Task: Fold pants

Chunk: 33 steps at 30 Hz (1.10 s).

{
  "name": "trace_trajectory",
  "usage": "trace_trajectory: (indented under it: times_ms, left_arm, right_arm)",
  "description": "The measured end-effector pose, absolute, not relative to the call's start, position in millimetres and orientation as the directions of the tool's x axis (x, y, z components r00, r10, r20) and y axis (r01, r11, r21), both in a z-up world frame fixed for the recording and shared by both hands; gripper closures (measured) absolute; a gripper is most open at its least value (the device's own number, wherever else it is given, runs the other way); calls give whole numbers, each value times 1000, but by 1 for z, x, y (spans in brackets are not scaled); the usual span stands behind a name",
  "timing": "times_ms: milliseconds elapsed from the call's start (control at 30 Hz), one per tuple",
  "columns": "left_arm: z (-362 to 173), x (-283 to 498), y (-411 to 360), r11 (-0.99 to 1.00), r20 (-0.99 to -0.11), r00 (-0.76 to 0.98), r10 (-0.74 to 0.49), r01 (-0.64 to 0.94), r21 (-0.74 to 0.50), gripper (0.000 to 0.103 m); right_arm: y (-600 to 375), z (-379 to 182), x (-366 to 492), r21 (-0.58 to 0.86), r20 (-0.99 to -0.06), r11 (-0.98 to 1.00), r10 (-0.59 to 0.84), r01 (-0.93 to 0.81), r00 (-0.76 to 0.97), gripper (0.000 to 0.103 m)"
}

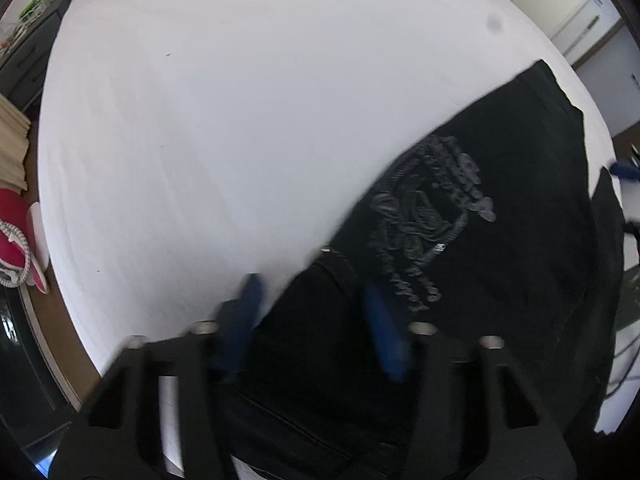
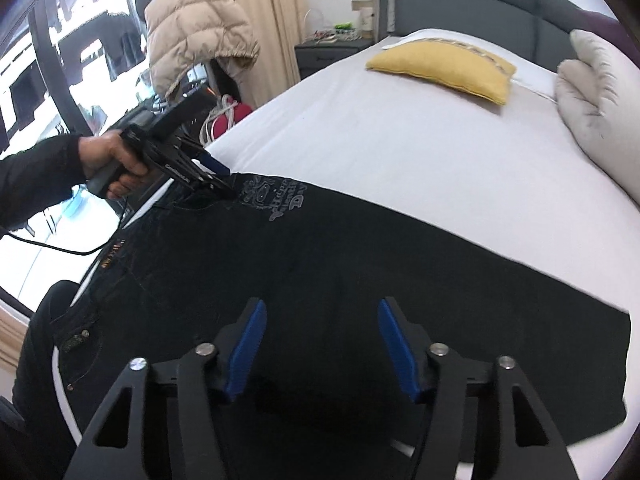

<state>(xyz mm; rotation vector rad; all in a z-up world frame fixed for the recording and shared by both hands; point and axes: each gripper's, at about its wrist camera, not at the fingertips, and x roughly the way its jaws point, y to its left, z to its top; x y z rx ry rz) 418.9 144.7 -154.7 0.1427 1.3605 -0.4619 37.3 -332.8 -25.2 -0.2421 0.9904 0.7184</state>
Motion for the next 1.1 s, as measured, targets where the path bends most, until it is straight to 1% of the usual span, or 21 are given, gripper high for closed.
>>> trace_trajectory:
  times_ms: [33,67,200,300,367,467,533,633,700,733,767,833,900,967,1000,1100]
  left_arm:
    - [-152,419,143,901,-963,139,-230,405,-157,83]
    - [-149,418,142,902,-965,148,-215,409,-138,99]
    - [-129,400,140,908,-945,278,-173,416,-44,101]
    - [-108,370,132,901,-908,390,-151,432,36,101]
    - [-98,353,128,886,-889,442,-122,452,103,101]
    - [-94,330,110,862,-852,514,-98,472,185,101]
    - [-83,319,121,858,-841,532,-100,474,198,101]
    - [-86,314,122,862,-832,543,-111,470,192,101]
    - [-77,317,126,863,-831,544,-114,468,188,101]
    - [-77,301,126,865,-831,543,-117,468,184,101]
    - [-81,294,122,866,-830,544,-121,467,180,101]
    - [-81,280,108,867,-827,547,-126,466,175,101]
    - [-80,279,105,869,-827,548,-129,464,172,101]
    - [-81,277,104,871,-826,549,-131,461,168,101]
    - [-80,277,104,873,-825,550,-130,458,167,101]
    - [-75,267,103,881,-820,556,-133,445,159,101]
  right_arm:
    - [-330,-25,42,130,-829,744,444,-655,340,45]
    - [-327,-24,50,132,-828,740,448,-659,337,45]
    - [-304,-18,73,82,-835,703,436,-706,336,45]
    - [-285,-16,89,46,-854,666,414,-745,317,45]
    - [-271,-18,98,-4,-869,634,380,-773,316,45]
    - [-254,-24,113,-39,-896,584,338,-811,287,49]
    - [-245,-27,118,-59,-909,552,315,-832,273,50]
    - [-232,-35,119,-80,-929,497,277,-864,245,51]
    - [-225,-41,118,-88,-941,461,252,-883,225,55]
    - [-222,-45,117,-90,-947,450,239,-888,216,57]
    - [-220,-47,118,-90,-950,444,231,-891,211,60]
    - [-217,-49,120,-86,-951,448,229,-890,208,69]
    - [-214,-48,122,-78,-948,464,241,-882,210,83]
    - [-212,-46,120,-73,-945,475,250,-877,213,91]
    - [-211,-45,119,-70,-943,480,255,-875,215,94]
    - [-205,-44,114,-64,-938,495,267,-867,222,96]
